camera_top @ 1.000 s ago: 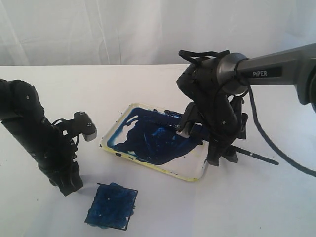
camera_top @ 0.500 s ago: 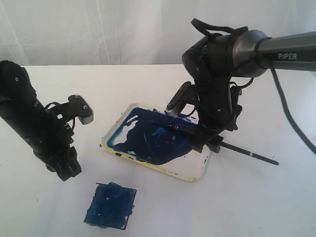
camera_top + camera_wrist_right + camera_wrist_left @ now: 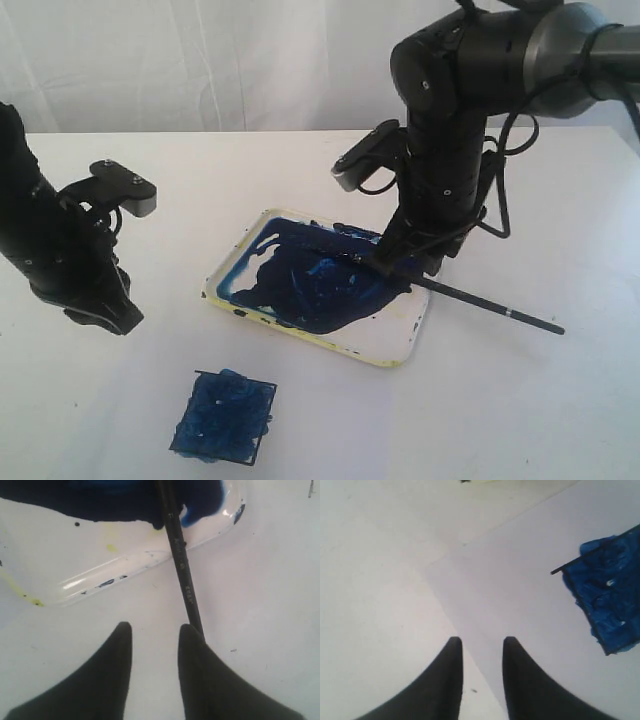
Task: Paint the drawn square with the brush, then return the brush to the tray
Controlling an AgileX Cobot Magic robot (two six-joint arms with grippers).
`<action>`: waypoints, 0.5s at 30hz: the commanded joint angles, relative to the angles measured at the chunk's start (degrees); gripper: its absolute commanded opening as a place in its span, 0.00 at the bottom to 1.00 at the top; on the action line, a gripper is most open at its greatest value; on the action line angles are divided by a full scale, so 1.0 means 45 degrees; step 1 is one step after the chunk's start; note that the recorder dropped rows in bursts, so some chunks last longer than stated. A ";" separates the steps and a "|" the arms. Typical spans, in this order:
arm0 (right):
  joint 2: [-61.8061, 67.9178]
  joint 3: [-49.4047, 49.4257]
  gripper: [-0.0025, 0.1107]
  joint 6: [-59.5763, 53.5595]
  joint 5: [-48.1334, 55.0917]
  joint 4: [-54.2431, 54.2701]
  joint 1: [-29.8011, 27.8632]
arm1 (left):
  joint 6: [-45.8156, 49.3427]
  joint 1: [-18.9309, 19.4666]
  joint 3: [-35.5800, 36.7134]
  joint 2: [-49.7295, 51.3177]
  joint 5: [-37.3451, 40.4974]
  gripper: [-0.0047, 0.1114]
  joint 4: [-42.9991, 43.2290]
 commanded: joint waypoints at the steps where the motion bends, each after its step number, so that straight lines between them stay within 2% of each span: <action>1: -0.0468 -0.0020 0.16 0.0382 0.0116 0.0541 -0.0284 | -0.2036 0.0011 -0.0038 -0.0134 0.0636 0.14 0.1289; 2: -0.0527 -0.0020 0.13 0.0382 0.0116 0.0683 -0.0344 | -0.2163 0.0043 -0.0107 -0.0134 0.0855 0.07 0.1400; 3: -0.0589 0.0033 0.08 0.0382 0.0116 0.0931 -0.0508 | -0.2164 0.0128 -0.0178 -0.0134 0.1099 0.04 0.1427; 5: -0.0773 0.0455 0.02 0.0445 -0.0328 0.1212 -0.0971 | -0.3245 0.0474 -0.0622 -0.0134 0.1720 0.04 0.1428; 8: -0.1052 0.1188 0.02 0.0551 -0.0507 0.1399 -0.1835 | -0.4170 0.1177 -0.1015 -0.0134 0.2035 0.04 0.1404; 11: -0.1535 0.2317 0.02 0.0422 -0.0820 0.1877 -0.3223 | -0.5110 0.2372 -0.1015 -0.0134 0.2064 0.04 0.1244; 15: -0.2203 0.3557 0.02 0.0623 -0.1711 0.1962 -0.4629 | -0.5813 0.3467 -0.1015 -0.0134 0.2568 0.04 0.1145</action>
